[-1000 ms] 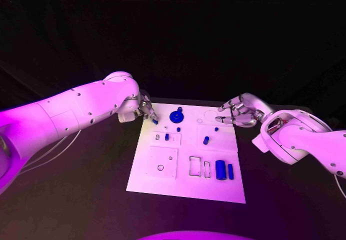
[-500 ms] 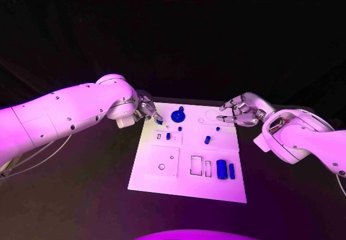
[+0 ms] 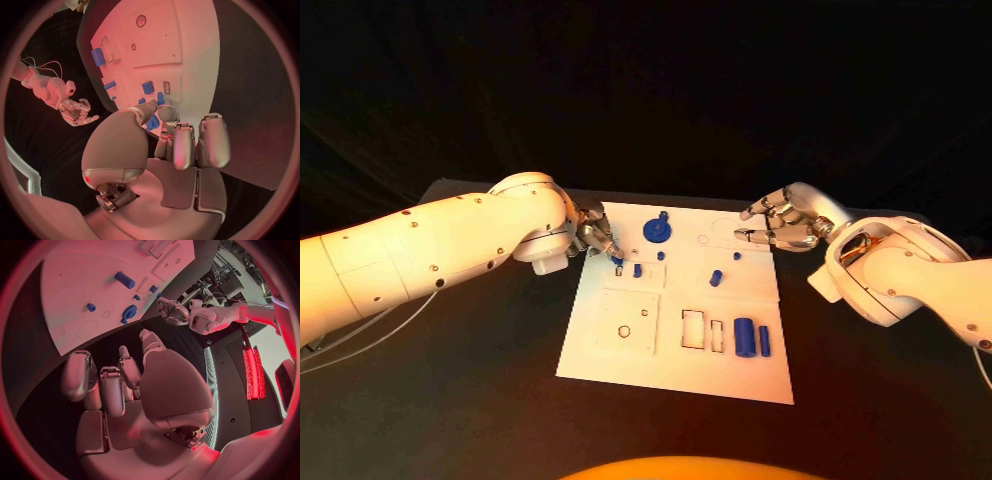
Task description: Assemble the parts on the task board
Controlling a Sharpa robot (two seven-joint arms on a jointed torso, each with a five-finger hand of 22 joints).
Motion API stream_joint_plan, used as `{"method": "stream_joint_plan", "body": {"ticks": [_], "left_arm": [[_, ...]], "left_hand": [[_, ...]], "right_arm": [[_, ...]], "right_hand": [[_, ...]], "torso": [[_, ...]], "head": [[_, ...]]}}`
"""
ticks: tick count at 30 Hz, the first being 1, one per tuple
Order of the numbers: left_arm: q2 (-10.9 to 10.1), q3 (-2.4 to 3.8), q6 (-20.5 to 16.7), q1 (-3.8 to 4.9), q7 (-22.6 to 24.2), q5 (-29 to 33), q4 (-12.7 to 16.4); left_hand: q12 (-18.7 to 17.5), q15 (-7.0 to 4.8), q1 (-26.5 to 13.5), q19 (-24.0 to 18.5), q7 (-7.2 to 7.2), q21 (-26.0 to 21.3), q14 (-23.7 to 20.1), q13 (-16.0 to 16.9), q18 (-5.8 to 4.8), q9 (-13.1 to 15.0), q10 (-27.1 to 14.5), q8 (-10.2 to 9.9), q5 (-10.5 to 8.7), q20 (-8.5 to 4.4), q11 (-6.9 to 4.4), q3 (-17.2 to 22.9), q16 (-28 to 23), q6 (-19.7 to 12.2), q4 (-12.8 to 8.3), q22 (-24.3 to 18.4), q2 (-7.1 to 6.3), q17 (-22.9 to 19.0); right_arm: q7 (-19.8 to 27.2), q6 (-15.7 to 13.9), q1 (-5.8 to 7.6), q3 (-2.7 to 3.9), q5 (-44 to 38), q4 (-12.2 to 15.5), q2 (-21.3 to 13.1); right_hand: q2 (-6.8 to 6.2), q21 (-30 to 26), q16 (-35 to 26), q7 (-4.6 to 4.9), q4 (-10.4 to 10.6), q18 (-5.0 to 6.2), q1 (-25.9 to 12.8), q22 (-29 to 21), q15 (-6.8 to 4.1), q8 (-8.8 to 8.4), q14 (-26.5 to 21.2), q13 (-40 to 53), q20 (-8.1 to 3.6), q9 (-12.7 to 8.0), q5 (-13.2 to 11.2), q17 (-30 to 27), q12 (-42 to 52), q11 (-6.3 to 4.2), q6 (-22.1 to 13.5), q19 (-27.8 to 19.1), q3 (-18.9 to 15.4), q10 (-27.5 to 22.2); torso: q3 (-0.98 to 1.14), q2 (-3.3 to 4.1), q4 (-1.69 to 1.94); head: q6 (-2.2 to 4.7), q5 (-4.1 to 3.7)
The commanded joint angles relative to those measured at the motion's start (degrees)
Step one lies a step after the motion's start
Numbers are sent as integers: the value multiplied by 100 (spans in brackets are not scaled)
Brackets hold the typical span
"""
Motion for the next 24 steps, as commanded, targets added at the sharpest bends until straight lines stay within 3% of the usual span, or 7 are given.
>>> {"method": "stream_joint_plan", "body": {"ticks": [1, 13, 24], "left_arm": [[-11, 4, -92, -30, -19, -376, 47], [42, 3, -8, -129, -137, -459, 80], [94, 2, 172, -155, -233, -502, 72]], "left_hand": [[30, -32, -18, 59, -144, 42, 360, 11, -79, 29, 42, 36, -1, -1, -1, 816, 2, 180, -793, 22, -69, 711], [62, -42, -51, 71, -159, 58, 361, 35, -84, 55, 84, 63, -1, -6, -14, 839, 2, 200, -801, 49, -112, 712], [61, -45, -61, 73, -163, 60, 361, 31, -85, 62, 91, 70, -1, -7, -17, 844, 2, 203, -803, 53, -123, 712]], "right_arm": [[52, -2, -8, 0, -18, 6, -1], [53, 5, -16, 0, 16, 13, -3], [55, 12, -17, 0, 100, 11, -10]], "right_hand": [[17, -19, -37, -3, 26, 51, -20, -5, -48, 36, 423, -9, -4, -9, 34, 810, -13, -7, 27, -26, 2, -5], [21, -24, -38, -4, 35, 51, -28, -8, -48, 36, 423, -9, -4, -10, 37, 810, -12, -7, 26, -27, -1, -5], [23, -27, -36, -4, 38, 52, -30, -10, -48, 37, 424, -8, -4, -10, 38, 812, -11, -7, 25, -28, -1, -4]], "torso": [[9, 4, -7], [11, 13, -17], [11, 4, -8]], "head": [[1, 9], [-1, 22], [-20, 7]]}}
